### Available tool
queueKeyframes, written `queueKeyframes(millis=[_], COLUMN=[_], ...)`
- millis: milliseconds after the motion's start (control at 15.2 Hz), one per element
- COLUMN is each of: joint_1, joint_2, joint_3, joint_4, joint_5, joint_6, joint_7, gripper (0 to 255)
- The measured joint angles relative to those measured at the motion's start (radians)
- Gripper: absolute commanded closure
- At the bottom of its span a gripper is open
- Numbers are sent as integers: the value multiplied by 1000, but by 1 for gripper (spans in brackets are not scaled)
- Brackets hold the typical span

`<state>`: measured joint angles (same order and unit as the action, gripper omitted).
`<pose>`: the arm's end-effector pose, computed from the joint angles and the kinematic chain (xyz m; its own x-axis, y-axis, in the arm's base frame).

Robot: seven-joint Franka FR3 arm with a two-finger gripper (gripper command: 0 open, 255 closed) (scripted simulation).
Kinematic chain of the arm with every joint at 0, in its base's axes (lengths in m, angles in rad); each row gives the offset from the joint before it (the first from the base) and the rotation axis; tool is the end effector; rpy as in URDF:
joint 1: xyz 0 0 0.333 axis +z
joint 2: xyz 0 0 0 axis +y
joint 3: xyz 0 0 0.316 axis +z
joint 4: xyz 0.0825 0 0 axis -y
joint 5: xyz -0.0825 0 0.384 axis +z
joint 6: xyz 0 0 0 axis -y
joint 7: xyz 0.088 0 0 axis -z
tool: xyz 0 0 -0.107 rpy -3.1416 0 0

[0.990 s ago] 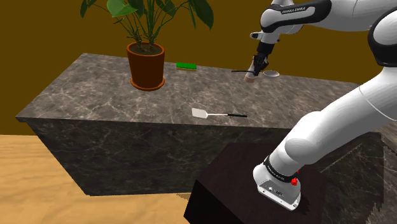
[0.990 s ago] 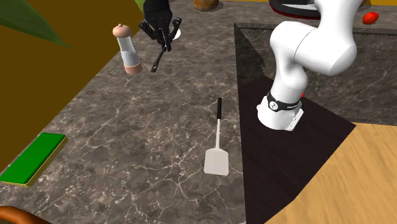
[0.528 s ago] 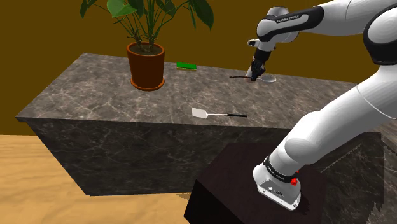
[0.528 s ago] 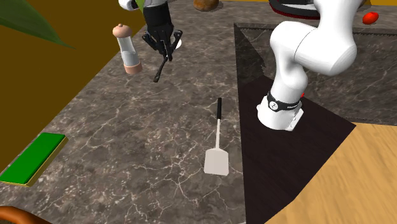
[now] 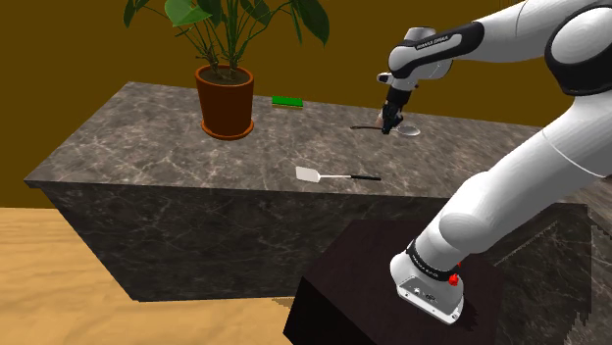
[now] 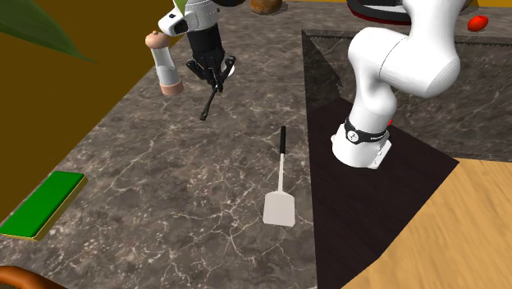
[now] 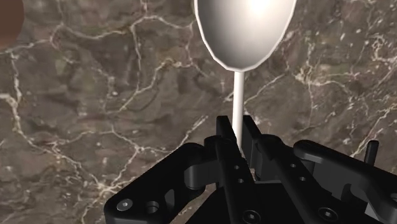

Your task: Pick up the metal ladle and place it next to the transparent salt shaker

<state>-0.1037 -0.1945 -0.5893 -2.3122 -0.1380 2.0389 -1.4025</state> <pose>0.3569 -0.3105 0.4002 0.7004 0.7133 -0.0259 0.7078 -0.6987 -0.1041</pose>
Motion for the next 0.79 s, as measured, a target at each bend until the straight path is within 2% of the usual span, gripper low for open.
queueKeyframes(millis=[528,792], joint_1=[3,3], joint_2=[60,75], joint_3=[-17,-21], joint_4=[-67,-72], joint_5=[25,33], joint_6=[120,139], joint_7=[-21,-29], gripper=[255,255])
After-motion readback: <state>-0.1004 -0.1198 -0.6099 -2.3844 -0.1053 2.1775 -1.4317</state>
